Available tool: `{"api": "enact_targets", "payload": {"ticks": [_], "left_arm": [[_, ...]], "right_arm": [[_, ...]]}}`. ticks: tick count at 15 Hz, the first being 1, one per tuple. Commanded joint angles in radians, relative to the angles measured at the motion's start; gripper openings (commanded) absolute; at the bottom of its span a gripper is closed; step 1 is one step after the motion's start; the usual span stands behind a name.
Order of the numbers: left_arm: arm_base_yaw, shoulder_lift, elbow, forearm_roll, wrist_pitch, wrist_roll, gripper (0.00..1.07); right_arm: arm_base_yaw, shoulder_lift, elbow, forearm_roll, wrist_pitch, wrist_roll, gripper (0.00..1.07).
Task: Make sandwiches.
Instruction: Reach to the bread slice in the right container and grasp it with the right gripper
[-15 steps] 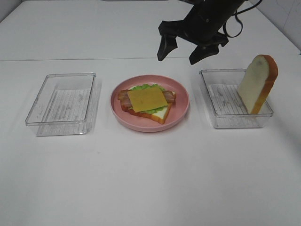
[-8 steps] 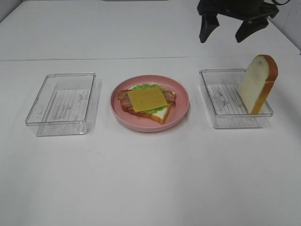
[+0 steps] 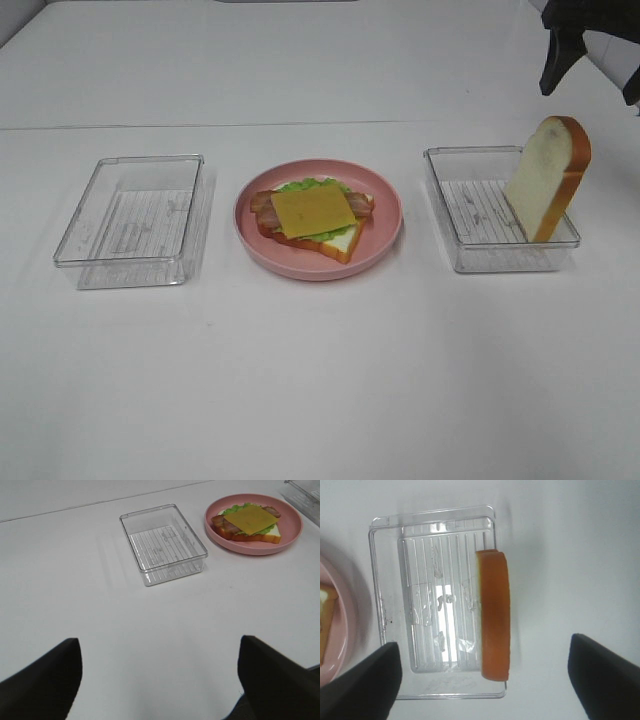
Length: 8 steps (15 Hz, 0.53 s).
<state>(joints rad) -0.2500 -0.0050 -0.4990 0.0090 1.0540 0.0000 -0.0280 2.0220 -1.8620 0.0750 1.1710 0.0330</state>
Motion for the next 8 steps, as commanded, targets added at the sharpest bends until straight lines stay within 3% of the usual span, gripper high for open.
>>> {"api": "enact_targets", "payload": {"ticks": [1, 8], "left_arm": [[-0.001, -0.01, 0.002, 0.003, -0.01, -0.008, 0.81], [-0.001, -0.01, 0.002, 0.003, -0.01, -0.008, 0.81]], "right_arm": [[-0.006, 0.013, -0.003, 0.022, 0.011, -0.051, 0.86], [-0.006, 0.15, -0.003, 0.027, -0.004, -0.079, 0.86]]}}
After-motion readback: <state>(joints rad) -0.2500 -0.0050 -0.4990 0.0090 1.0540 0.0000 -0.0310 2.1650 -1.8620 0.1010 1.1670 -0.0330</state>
